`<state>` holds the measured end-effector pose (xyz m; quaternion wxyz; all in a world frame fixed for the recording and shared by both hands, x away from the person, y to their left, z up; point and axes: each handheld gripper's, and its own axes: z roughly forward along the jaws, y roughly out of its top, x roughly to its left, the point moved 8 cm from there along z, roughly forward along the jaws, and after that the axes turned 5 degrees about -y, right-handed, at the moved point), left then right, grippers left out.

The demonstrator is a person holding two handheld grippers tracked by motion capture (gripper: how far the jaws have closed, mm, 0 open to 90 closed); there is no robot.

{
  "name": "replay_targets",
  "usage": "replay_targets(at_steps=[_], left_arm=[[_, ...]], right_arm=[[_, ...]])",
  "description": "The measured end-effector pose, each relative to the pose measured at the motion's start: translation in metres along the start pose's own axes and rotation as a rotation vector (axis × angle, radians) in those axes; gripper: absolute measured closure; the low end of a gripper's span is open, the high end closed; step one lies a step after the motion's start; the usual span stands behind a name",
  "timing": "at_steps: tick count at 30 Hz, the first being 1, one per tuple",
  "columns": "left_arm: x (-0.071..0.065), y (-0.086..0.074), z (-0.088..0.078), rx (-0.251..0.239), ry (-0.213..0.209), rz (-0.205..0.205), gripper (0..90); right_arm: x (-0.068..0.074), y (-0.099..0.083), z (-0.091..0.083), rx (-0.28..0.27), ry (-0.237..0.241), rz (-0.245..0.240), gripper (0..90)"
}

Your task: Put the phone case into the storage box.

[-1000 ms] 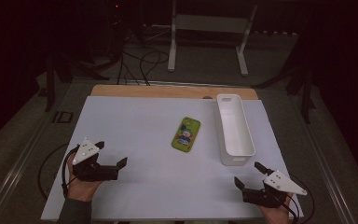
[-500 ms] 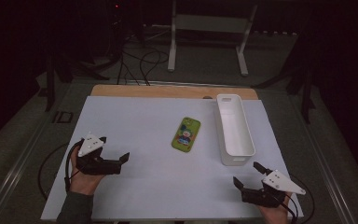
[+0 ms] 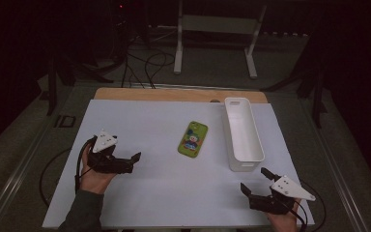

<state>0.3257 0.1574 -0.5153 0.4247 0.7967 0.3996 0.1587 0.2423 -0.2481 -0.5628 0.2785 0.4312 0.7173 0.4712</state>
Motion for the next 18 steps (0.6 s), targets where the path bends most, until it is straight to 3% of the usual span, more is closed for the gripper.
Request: replay_targets(at_steps=[18], left_arm=[[-0.008, 0.021, 0.019, 0.001, -0.004, 0.022, 0.0]], right_arm=[[0.0, 0.008, 0.005, -0.044, 0.017, 0.025, 7.9]])
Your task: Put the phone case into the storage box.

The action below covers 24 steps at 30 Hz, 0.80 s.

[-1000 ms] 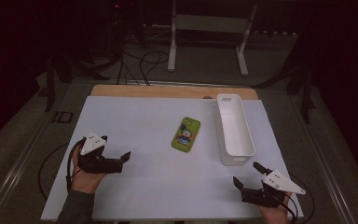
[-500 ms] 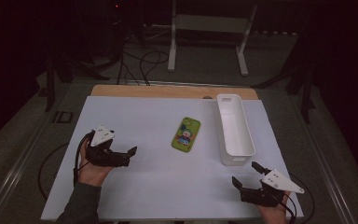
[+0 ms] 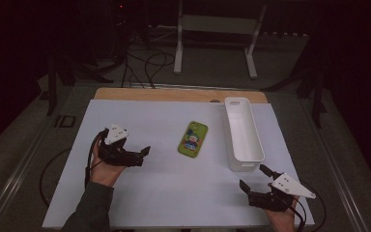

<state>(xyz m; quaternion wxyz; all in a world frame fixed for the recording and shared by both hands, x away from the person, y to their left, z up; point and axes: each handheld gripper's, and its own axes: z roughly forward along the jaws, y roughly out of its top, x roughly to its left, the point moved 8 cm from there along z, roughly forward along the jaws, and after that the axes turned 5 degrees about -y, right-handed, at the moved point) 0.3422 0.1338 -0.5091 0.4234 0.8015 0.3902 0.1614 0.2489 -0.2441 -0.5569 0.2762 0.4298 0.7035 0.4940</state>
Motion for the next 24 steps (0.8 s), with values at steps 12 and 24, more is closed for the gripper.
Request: replay_targets(at_steps=[12, 24], left_arm=[[-0.008, 0.012, 0.014, 0.008, -0.008, 0.016, 0.0], [-0.015, 0.024, 0.028, 0.019, -0.03, 0.015, 0.0]], right_arm=[[0.003, 0.004, 0.008, -0.011, 0.0, -0.024, 7.9], [0.002, 0.007, 0.012, -0.024, -0.017, -0.029, 7.9]])
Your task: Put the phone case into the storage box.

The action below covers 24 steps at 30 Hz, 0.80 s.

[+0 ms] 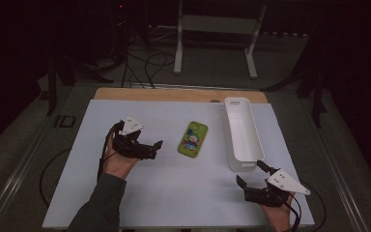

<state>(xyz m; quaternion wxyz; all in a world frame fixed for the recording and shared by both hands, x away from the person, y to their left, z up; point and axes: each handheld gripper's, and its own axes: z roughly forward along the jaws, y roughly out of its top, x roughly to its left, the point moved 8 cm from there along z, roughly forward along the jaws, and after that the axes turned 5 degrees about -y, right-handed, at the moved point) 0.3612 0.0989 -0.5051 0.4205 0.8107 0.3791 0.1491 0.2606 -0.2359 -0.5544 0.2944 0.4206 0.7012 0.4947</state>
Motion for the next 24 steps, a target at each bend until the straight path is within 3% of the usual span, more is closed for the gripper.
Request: replay_targets(at_steps=[17, 24], left_arm=[[-0.01, 0.016, 0.015, 0.006, -0.025, 0.032, 0.0], [-0.012, 0.019, 0.022, 0.005, -0.012, 0.048, 0.0]], right_arm=[[0.003, 0.005, 0.005, -0.013, 0.007, 0.002, 7.9], [0.003, 0.005, 0.004, -0.014, 0.005, 0.006, 7.9]])
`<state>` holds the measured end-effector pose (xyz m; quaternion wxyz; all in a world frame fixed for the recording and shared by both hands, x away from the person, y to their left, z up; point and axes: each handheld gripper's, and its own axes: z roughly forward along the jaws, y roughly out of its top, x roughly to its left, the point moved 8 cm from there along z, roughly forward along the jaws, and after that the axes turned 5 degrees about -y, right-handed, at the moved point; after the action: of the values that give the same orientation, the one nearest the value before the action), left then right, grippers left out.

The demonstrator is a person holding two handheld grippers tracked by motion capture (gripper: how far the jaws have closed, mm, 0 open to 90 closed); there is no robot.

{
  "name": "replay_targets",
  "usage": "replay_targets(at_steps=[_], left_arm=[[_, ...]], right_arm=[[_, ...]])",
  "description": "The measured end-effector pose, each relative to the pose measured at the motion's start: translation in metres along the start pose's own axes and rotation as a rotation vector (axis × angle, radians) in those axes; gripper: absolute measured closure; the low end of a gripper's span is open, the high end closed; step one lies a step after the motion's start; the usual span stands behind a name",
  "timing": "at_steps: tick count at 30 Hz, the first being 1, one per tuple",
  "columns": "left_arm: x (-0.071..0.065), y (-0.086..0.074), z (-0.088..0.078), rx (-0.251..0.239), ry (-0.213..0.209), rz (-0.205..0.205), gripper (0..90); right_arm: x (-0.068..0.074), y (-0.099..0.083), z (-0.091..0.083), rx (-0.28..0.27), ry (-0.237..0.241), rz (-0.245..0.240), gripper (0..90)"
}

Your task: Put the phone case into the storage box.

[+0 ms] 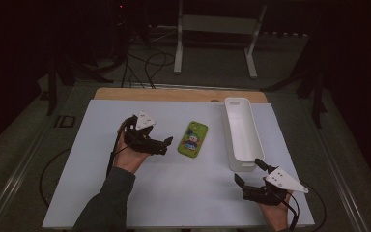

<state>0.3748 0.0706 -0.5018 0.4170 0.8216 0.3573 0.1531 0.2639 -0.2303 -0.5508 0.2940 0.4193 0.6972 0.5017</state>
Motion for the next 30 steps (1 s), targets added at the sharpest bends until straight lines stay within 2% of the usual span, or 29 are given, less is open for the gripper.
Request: replay_targets(at_steps=[21, 30], left_arm=[[0.003, 0.009, 0.023, 0.054, -0.003, -0.003, 0.0], [0.0, 0.012, 0.038, 0.087, -0.002, -0.011, 0.0]], right_arm=[[0.003, -0.001, -0.005, -0.011, -0.006, 0.014, 7.9], [0.002, -0.002, -0.005, -0.014, -0.008, 0.012, 7.9]])
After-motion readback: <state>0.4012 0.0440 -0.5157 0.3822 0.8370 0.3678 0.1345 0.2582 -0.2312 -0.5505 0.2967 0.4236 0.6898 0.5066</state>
